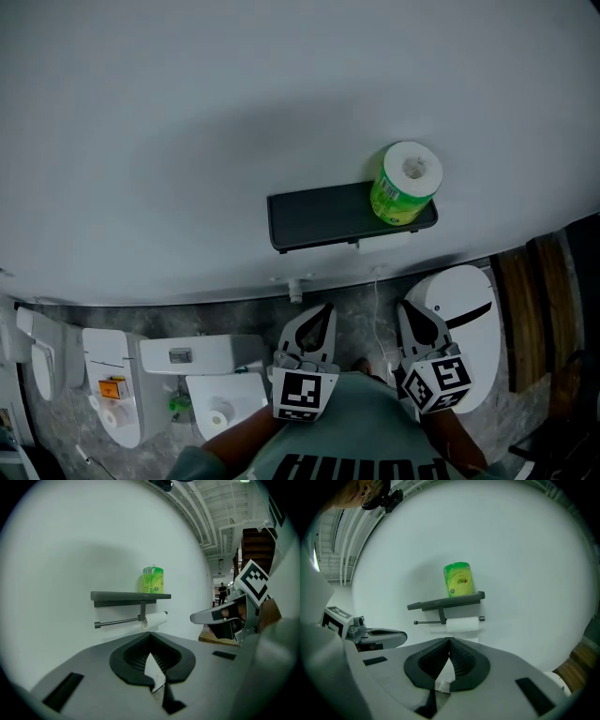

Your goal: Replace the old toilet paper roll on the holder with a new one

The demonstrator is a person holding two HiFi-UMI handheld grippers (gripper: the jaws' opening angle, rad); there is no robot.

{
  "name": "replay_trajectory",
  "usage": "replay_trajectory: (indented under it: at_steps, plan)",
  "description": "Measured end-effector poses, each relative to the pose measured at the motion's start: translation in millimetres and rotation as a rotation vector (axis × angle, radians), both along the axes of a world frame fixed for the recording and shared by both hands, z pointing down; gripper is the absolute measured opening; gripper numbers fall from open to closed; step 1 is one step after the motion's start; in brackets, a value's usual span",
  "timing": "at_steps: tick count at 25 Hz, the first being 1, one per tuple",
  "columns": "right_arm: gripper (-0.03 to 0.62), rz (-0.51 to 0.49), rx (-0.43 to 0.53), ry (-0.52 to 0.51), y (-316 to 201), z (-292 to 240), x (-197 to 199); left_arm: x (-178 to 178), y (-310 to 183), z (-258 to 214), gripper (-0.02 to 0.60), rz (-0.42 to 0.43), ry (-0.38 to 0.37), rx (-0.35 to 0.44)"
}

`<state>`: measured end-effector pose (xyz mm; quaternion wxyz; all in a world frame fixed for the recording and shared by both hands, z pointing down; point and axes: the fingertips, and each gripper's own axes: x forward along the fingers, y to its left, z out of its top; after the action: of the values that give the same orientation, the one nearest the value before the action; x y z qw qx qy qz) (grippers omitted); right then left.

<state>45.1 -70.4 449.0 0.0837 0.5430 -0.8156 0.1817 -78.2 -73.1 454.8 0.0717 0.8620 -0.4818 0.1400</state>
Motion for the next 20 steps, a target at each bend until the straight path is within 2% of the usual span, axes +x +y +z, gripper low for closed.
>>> replay_trajectory:
  at_steps: [5,11,18,20]
  plan:
    - [0.008,0.068,-0.038,-0.062,-8,6,-7,-14,-7,8,0.005,0.033,0.025,-0.015]
    - [0.008,0.092,-0.06,-0.128,-16,12,-12,-23,-12,13,0.005,0.039,0.021,-0.021]
    - [0.018,0.031,-0.128,-0.327,-40,21,-18,-25,-26,11,0.005,-0.004,-0.007,-0.02]
    - [0.045,0.02,-0.145,-0.371,-45,24,-19,-23,-30,10,0.005,-0.011,-0.017,-0.02]
